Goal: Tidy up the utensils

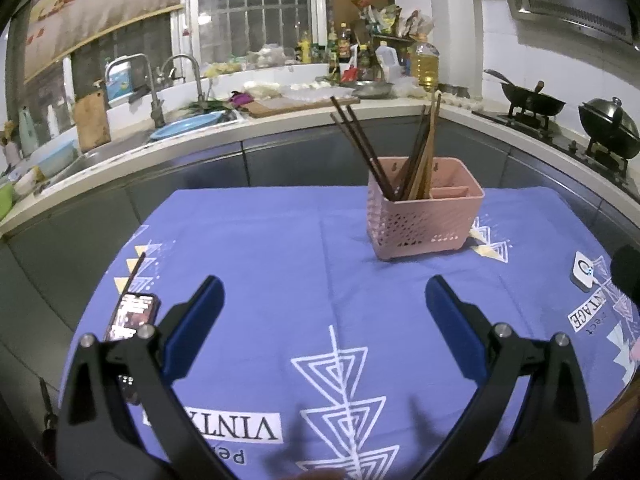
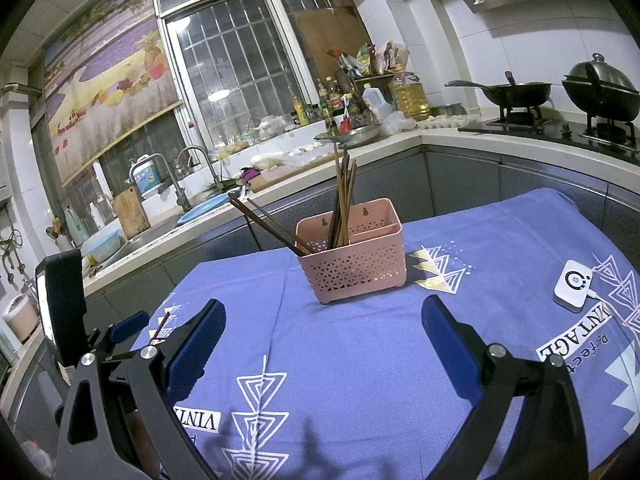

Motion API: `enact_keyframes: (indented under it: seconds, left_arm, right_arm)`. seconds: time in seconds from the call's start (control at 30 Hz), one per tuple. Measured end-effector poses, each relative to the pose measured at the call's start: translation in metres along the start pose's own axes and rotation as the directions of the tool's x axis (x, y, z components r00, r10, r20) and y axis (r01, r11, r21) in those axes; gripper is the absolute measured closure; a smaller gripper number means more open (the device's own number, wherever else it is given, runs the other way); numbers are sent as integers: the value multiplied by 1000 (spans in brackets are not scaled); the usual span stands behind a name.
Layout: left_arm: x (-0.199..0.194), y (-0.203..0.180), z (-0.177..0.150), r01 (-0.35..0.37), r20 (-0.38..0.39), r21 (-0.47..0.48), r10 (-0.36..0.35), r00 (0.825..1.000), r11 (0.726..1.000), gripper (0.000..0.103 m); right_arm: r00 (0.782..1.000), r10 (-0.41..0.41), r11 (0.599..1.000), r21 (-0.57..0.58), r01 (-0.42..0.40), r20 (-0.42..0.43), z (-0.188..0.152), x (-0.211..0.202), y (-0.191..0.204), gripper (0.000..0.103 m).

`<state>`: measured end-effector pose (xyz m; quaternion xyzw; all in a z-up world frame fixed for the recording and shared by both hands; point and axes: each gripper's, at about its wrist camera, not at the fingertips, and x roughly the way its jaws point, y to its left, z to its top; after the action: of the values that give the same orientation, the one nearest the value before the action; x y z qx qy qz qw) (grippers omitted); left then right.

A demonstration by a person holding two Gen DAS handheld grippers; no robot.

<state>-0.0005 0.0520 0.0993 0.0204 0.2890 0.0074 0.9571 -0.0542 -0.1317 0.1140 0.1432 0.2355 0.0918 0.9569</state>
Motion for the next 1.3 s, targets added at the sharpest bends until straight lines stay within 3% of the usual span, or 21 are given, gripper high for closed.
enact_keyframes:
  seconds: [0.43, 1.3]
  left_arm:
    - [-10, -16, 16, 20, 54, 26, -21, 998, 999, 6]
    - [-3, -25, 6, -39, 10, 36, 39, 999, 999, 6]
  right_arm:
    - [998, -15, 1000, 9, 14, 53, 18, -11, -8, 6]
    - [998, -14, 1000, 9, 14, 61, 21, -11, -12, 6]
